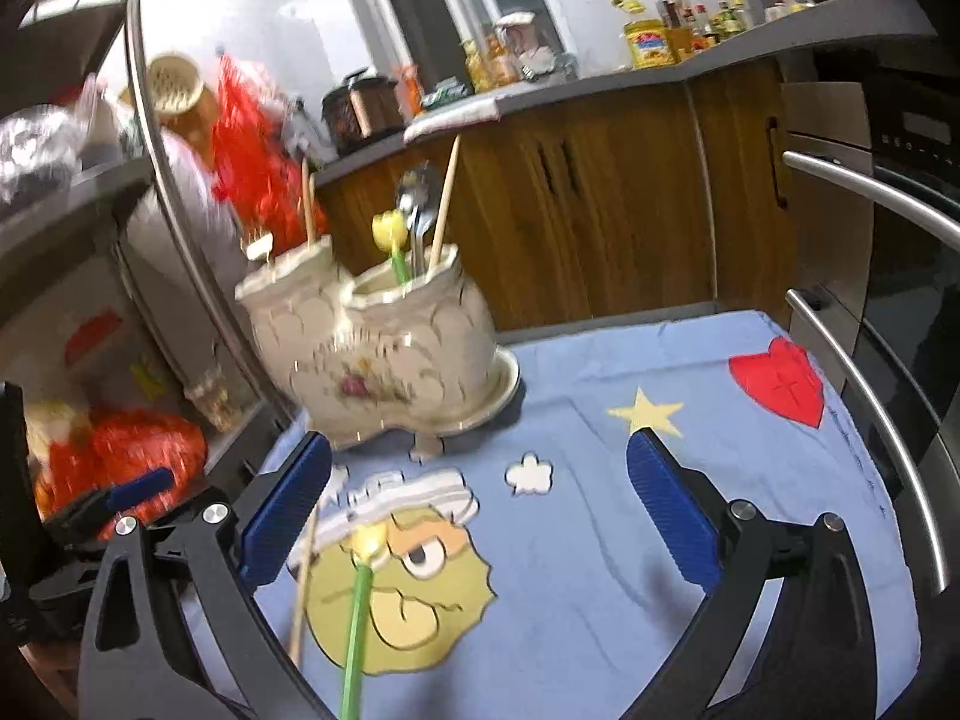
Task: Organize utensils
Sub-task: 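Move both open tools back down to the remaining utensils, then grasp the second green tulip spoon with the right tool while the left tool grasps a chopstick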
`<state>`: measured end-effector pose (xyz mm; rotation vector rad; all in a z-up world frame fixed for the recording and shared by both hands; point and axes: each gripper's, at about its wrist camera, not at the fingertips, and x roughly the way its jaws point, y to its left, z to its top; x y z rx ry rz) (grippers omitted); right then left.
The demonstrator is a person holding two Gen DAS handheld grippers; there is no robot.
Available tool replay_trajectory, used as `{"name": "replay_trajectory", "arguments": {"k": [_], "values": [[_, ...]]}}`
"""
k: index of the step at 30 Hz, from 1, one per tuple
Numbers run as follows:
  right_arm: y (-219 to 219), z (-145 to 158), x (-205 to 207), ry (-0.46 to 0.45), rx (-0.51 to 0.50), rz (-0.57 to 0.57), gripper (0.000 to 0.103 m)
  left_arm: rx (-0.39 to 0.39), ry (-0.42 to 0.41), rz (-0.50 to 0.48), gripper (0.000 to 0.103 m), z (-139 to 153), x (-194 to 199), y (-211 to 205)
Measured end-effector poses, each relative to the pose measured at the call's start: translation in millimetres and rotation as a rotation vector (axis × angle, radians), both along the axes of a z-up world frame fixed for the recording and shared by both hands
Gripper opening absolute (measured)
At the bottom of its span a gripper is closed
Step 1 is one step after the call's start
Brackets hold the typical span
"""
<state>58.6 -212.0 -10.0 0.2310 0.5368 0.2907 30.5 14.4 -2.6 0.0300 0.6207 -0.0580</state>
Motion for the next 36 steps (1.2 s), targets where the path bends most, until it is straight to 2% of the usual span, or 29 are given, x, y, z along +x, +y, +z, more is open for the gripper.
{"name": "replay_trajectory", "arguments": {"k": [4, 9, 17, 20, 25, 29, 31, 33, 36], "values": [[23, -12, -2, 0.027, -0.123, 0.074, 0.097, -0.02, 0.032, -0.013, 0.091, -17, 2, 4], [47, -21, -5, 0.033, -0.239, 0.139, 0.097, 0.015, 0.058, -0.037, 0.091, -26, 7, 1], [59, -24, -5, 0.052, -0.269, 0.205, 0.095, 0.009, 0.082, -0.027, 0.091, -31, 10, 10], [66, -27, -6, 0.071, -0.284, 0.24, 0.089, 0.001, 0.083, -0.02, 0.091, -31, 10, 14], [77, -31, -10, 0.094, -0.309, 0.292, 0.062, -0.02, 0.097, -0.015, 0.091, -32, 10, 21], [83, -33, -12, 0.121, -0.312, 0.33, 0.048, -0.038, 0.099, -0.018, 0.091, -32, 9, 23], [85, -33, -12, 0.142, -0.307, 0.344, 0.036, -0.04, 0.099, -0.023, 0.091, -32, 9, 22], [86, -34, -14, 0.149, -0.312, 0.354, 0.03, -0.045, 0.1, -0.032, 0.091, -32, 9, 21], [89, -34, -17, 0.159, -0.329, 0.373, 0.028, -0.047, 0.099, -0.042, 0.091, -31, 8, 19]]}}
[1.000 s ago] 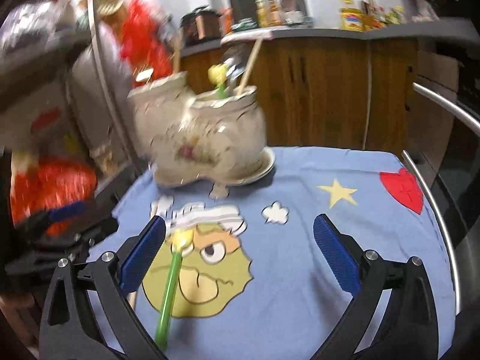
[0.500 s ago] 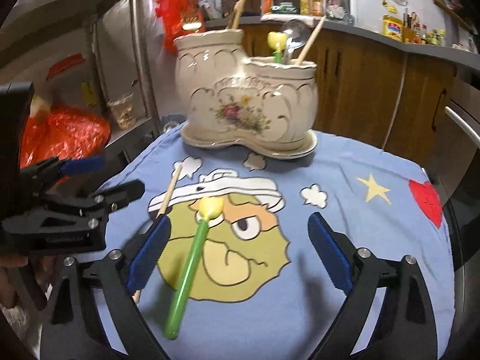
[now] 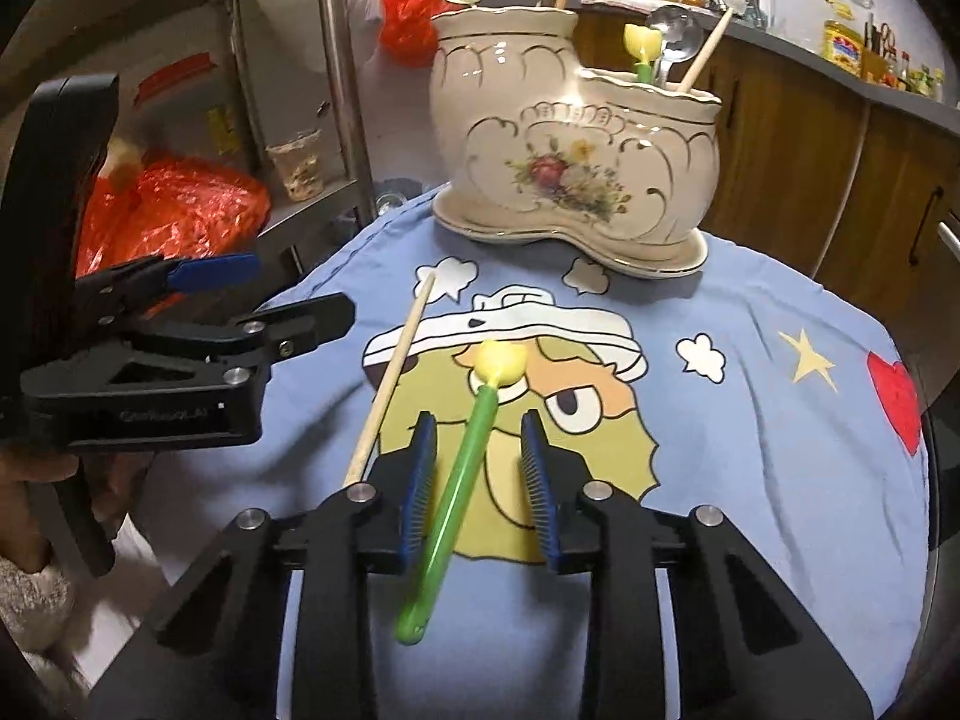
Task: Organize utensils
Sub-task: 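Grasp the second green tulip spoon with the right tool while the left tool grasps a chopstick, then lift the chopstick and green spoon with both tools up over the holder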
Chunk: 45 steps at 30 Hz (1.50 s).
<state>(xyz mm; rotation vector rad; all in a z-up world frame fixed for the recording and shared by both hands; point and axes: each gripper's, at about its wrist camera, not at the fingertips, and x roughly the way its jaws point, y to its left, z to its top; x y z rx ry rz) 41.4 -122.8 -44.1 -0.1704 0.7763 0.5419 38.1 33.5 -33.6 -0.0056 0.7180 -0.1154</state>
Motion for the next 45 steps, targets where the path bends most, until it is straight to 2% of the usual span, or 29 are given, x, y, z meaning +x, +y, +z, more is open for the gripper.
{"name": "replay_trajectory", "arguments": {"k": [8, 9, 10, 13, 18, 22, 24, 26, 28, 30, 31, 34, 36, 37, 41, 45], "values": [[2, -12, 8, 0.026, -0.027, -0.006, 0.022, 0.014, 0.004, -0.013, 0.091, -1, 0, -5], [4, -13, 7, 0.014, -0.033, -0.005, 0.02, 0.015, 0.005, -0.013, 0.091, -1, 1, -6], [5, -13, 8, 0.012, -0.035, 0.004, 0.012, 0.012, 0.006, -0.013, 0.091, -1, 1, -6], [-5, -12, 15, 0.054, 0.019, -0.018, 0.01, 0.001, 0.016, -0.022, 0.091, -3, 1, -6], [-28, -2, 21, 0.046, 0.089, -0.092, 0.009, 0.003, 0.021, -0.059, 0.091, -4, -1, -14], [-43, 2, 24, 0.052, 0.128, -0.135, 0.009, 0.037, 0.036, -0.129, 0.087, -7, -5, -33], [-47, 2, 25, 0.056, 0.135, -0.14, 0.009, 0.063, 0.056, -0.169, 0.077, -10, -5, -43], [-49, 3, 23, 0.056, 0.138, -0.138, 0.009, 0.098, 0.085, -0.191, 0.058, -16, -4, -53], [-50, 4, 22, 0.056, 0.14, -0.134, 0.009, 0.115, 0.087, -0.199, 0.049, -20, -5, -58], [-50, 4, 21, 0.055, 0.142, -0.131, 0.009, 0.113, 0.087, -0.209, 0.033, -20, -4, -60], [-51, 4, 20, 0.055, 0.144, -0.129, 0.009, 0.122, 0.084, -0.205, 0.019, -20, -3, -60], [-51, 5, 19, 0.053, 0.147, -0.128, 0.009, 0.129, 0.077, -0.21, 0.014, -20, -1, -59], [-52, 6, 18, 0.049, 0.144, -0.126, 0.009, 0.111, 0.073, -0.215, 0.002, -17, -3, -57], [-52, 7, 18, 0.046, 0.138, -0.123, 0.009, 0.089, 0.073, -0.239, 0.0, -14, -5, -57], [-49, 6, 17, 0.04, 0.09, -0.11, 0.009, 0.078, 0.08, -0.271, 0.0, -11, -10, -59], [-49, 5, 18, 0.042, 0.078, -0.11, 0.009, 0.066, 0.098, -0.222, 0.0, -11, -6, -55]]}}
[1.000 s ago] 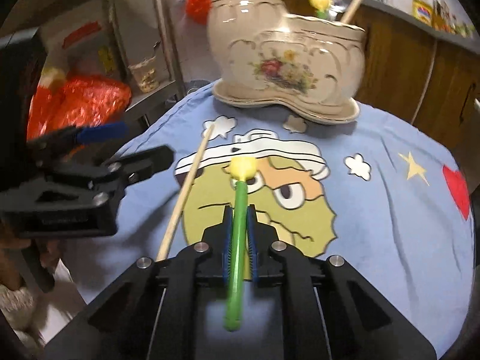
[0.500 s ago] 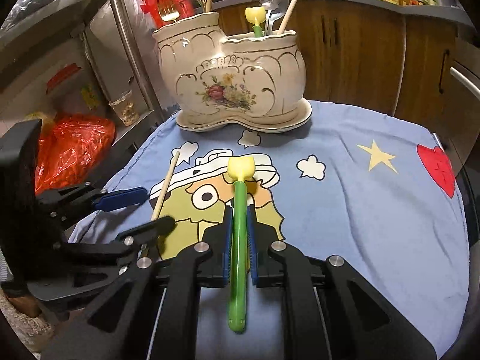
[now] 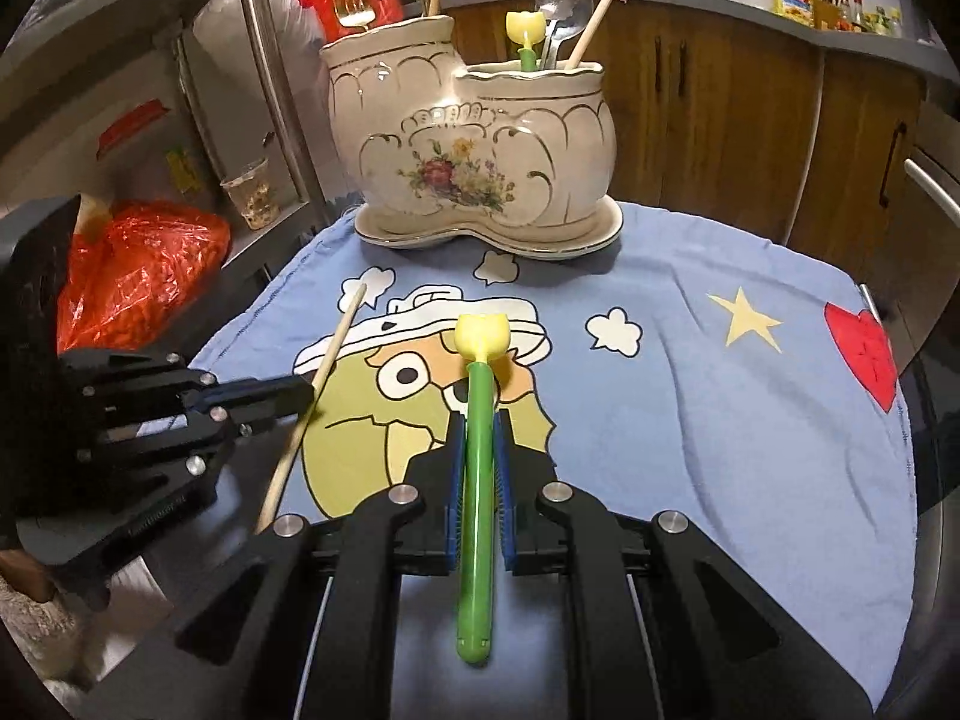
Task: Organize utensils
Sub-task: 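Lift the chopstick and green spoon with both tools up over the holder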
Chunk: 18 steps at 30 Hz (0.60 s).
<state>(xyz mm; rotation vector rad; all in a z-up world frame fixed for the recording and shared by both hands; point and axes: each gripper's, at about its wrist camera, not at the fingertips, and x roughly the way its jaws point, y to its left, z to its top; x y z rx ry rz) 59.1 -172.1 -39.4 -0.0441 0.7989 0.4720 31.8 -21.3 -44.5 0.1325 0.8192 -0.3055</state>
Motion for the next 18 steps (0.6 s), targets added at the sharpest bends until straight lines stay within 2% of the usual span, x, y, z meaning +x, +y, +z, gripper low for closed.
{"name": "replay_trajectory", "arguments": {"k": [1, 2, 4, 6, 8, 13, 16, 18], "values": [[0, 0, 0, 0.001, 0.0, 0.0, 0.009, -0.009, 0.017, 0.004, 0.006, -2, 2, 0], [0, -1, 1, 0.001, 0.0, 0.0, 0.009, -0.004, 0.021, 0.007, 0.019, -3, 1, -1], [1, -2, 1, 0.004, -0.004, 0.004, 0.009, 0.038, 0.01, -0.013, 0.03, -6, -1, -8], [3, -2, 2, 0.005, -0.006, 0.008, 0.009, 0.078, -0.004, -0.032, 0.029, -7, -3, -13], [3, -2, 1, 0.004, -0.006, 0.013, 0.009, 0.079, 0.009, -0.058, 0.016, -6, -5, -8], [4, 0, 3, -0.001, -0.003, 0.021, 0.009, 0.075, 0.008, -0.041, 0.004, 1, -6, 16], [8, -3, 5, 0.009, -0.014, 0.027, 0.009, 0.036, 0.019, -0.009, 0.006, 4, -1, 27], [11, -6, 6, 0.02, -0.03, 0.033, 0.009, 0.029, 0.031, 0.0, 0.013, 2, 4, 28]]}}
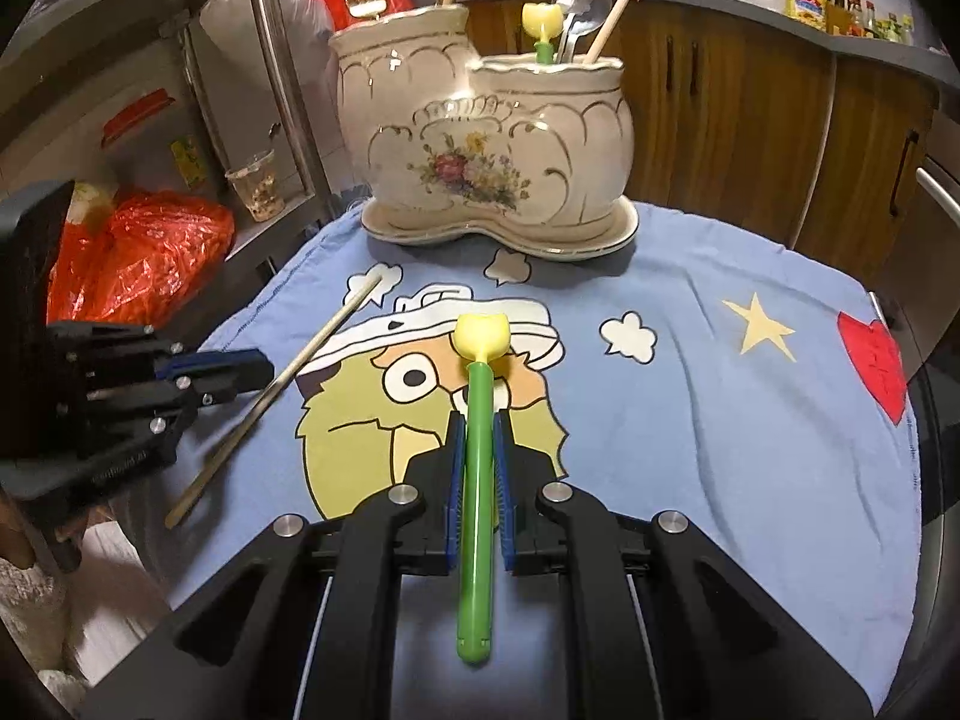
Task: Organize utensils
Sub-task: 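Lift the chopstick and green spoon with both tools up over the holder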
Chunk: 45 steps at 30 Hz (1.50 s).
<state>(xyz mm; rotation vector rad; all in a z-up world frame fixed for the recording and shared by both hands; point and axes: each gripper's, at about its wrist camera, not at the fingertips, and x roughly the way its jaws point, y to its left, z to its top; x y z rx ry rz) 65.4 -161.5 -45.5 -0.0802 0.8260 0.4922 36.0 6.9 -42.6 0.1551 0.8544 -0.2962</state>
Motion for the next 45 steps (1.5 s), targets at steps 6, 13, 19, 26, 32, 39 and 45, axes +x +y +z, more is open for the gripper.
{"name": "replay_trajectory", "arguments": {"k": [6, 13, 19, 26, 32, 39, 45], "values": [[6, -6, 3, 0.003, -0.043, 0.003, 0.011, 0.005, 0.016, -0.012, 0.026, -3, 9, -10], [15, -10, 10, -0.023, -0.093, 0.001, 0.021, 0.061, 0.001, 0.004, 0.025, -7, 18, -22], [17, -12, 12, -0.024, -0.071, 0.005, 0.01, 0.067, -0.019, 0.02, 0.007, -7, 24, -20], [1, 5, 3, -0.056, 0.059, -0.013, 0.01, -0.069, -0.07, 0.034, 0.006, 8, 13, -4], [-14, 31, -10, -0.158, 0.175, -0.035, 0.01, -0.205, -0.186, 0.019, 0.006, 44, -8, 11], [-32, 67, -12, -0.265, 0.346, -0.044, 0.01, -0.345, -0.358, -0.028, 0.006, 100, -23, 24], [-43, 119, 35, -0.39, 0.413, -0.053, 0.01, -0.362, -0.489, -0.046, 0.006, 149, 20, 20]]}}
